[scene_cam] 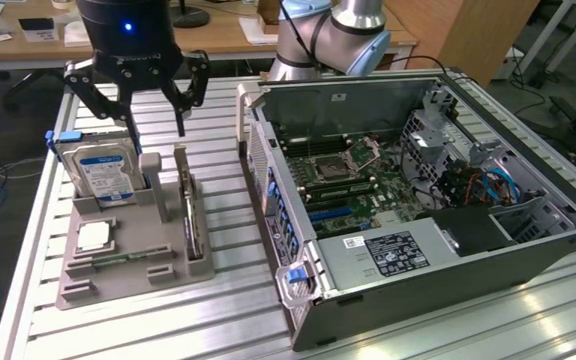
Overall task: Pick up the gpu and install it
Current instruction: 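Pick up the gpu and move the gpu toward the slot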
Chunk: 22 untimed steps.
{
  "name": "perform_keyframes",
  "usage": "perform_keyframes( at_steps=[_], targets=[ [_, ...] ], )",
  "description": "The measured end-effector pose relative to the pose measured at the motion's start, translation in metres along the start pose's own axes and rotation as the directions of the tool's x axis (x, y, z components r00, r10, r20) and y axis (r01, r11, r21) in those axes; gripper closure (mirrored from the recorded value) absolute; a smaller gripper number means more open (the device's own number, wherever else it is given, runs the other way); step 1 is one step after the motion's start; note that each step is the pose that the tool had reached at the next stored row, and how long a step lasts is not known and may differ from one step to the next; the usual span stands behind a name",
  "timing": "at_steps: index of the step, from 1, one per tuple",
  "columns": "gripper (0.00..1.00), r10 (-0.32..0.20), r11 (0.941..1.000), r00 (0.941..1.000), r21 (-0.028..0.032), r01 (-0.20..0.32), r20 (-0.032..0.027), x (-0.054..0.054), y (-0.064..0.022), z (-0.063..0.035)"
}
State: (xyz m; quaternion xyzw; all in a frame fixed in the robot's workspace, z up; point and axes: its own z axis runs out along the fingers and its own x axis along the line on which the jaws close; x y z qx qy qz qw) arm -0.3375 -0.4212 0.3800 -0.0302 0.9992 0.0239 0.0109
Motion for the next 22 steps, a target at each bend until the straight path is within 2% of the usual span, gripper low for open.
perform_keyframes(
  at_steps=[11, 22],
  targets=[
    [0.41, 0.000, 1.0000, 1.0000, 0.0000, 0.000, 0.0000, -0.001, -0.0011, 0.0186],
    [0.41, 0.000, 1.0000, 1.0000, -0.0006, 0.000, -0.0017, -0.001, -0.0017, 0.0319]
  ],
)
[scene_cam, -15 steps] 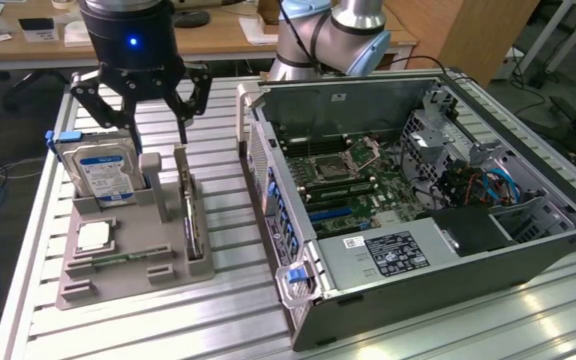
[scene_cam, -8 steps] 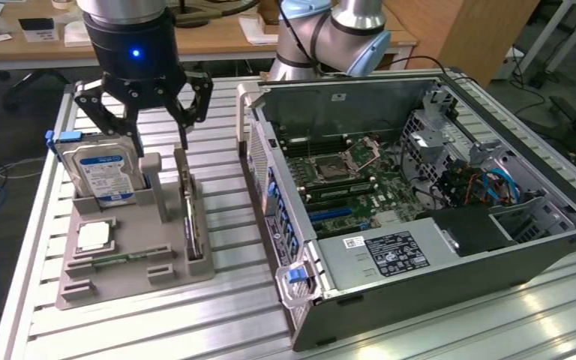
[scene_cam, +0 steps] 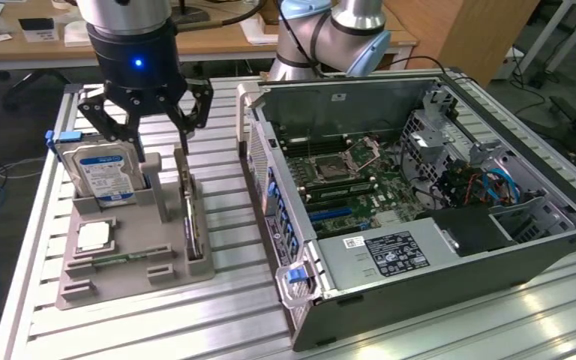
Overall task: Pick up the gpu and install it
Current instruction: 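Pick up the gpu and move the gpu toward the slot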
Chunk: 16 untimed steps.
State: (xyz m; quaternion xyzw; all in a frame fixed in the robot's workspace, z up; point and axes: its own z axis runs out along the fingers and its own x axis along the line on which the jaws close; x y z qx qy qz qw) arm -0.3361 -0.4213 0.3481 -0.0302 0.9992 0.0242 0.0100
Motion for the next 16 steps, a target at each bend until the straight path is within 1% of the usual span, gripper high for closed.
perform_keyframes(
  at_steps=[11, 16],
  targets=[
    [0.41, 0.000, 1.0000, 1.0000, -0.0001, 0.000, -0.0029, 0.000, -0.0006, 0.0122],
    [0.41, 0.000, 1.0000, 1.0000, -0.0002, 0.000, -0.0030, 0.000, -0.0016, 0.0175]
  ],
)
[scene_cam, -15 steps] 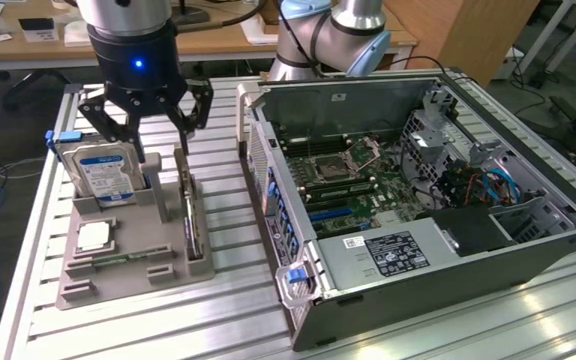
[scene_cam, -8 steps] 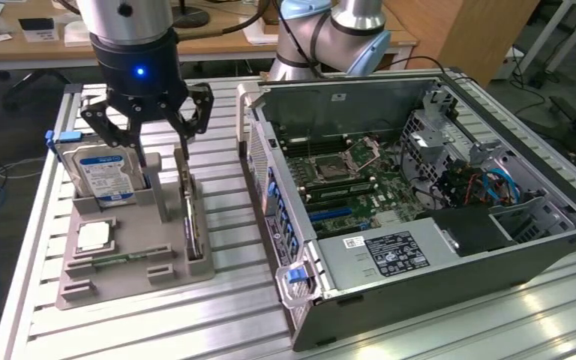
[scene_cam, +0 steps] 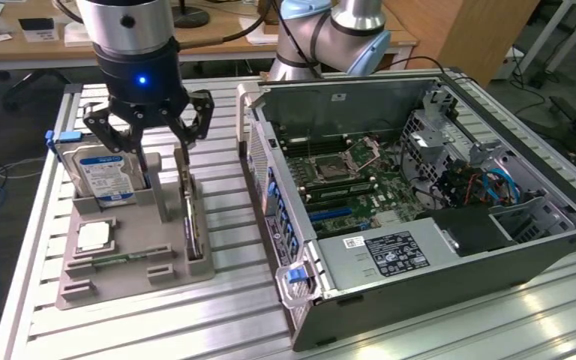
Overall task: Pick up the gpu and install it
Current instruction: 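Pick up the gpu and move the gpu toward the slot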
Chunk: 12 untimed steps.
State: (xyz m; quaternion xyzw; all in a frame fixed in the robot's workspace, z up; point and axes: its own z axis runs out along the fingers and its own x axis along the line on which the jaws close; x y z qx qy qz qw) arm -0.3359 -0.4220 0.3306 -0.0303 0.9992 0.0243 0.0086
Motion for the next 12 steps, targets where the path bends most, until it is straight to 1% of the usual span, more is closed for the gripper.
perform_keyframes(
  at_steps=[6, 10, 12],
  targets=[
    [0.41, 0.000, 1.0000, 1.0000, 0.0001, 0.000, 0.0000, 0.000, -0.0045, 0.0040],
    [0.41, 0.000, 1.0000, 1.0000, 0.0000, 0.000, 0.0001, 0.001, -0.0072, 0.0108],
    [0.41, -0.001, 1.0000, 1.0000, 0.0001, 0.001, -0.0001, 0.001, -0.0101, 0.0141]
  ],
)
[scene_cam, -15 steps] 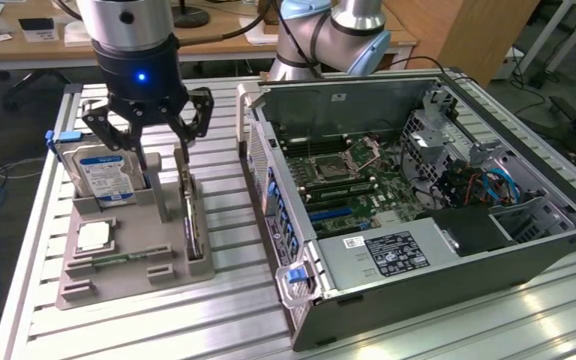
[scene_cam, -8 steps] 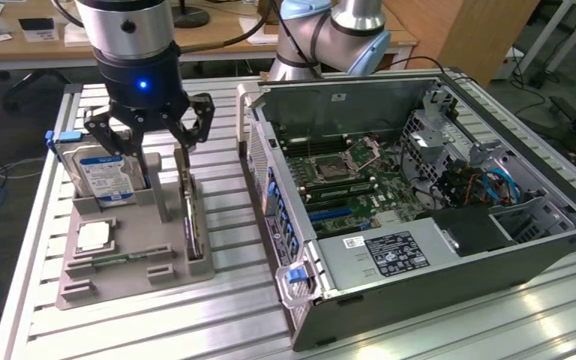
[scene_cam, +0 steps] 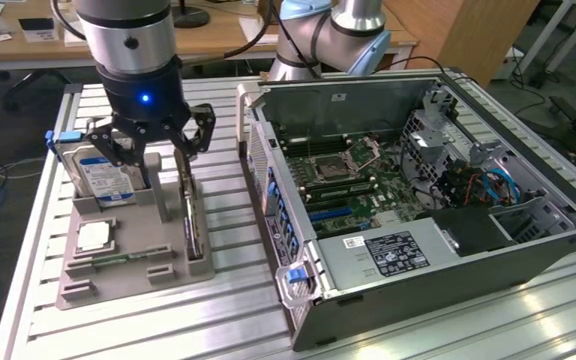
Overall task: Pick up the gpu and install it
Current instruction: 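Pick up the gpu and move the gpu toward the slot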
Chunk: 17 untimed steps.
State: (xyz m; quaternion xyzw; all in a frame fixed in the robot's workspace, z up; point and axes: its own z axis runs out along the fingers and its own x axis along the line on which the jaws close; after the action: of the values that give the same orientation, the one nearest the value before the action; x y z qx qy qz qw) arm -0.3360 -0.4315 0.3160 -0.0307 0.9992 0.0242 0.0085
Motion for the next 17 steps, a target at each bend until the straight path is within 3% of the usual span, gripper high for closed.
perform_keyframes(
  at_steps=[6, 17],
  targets=[
    [0.41, -0.001, 1.0000, 1.0000, -0.0001, 0.001, 0.0000, -0.002, -0.0092, 0.0086],
    [0.41, -0.001, 1.0000, 1.0000, 0.0003, 0.001, 0.0000, -0.009, -0.0132, 0.0208]
  ],
)
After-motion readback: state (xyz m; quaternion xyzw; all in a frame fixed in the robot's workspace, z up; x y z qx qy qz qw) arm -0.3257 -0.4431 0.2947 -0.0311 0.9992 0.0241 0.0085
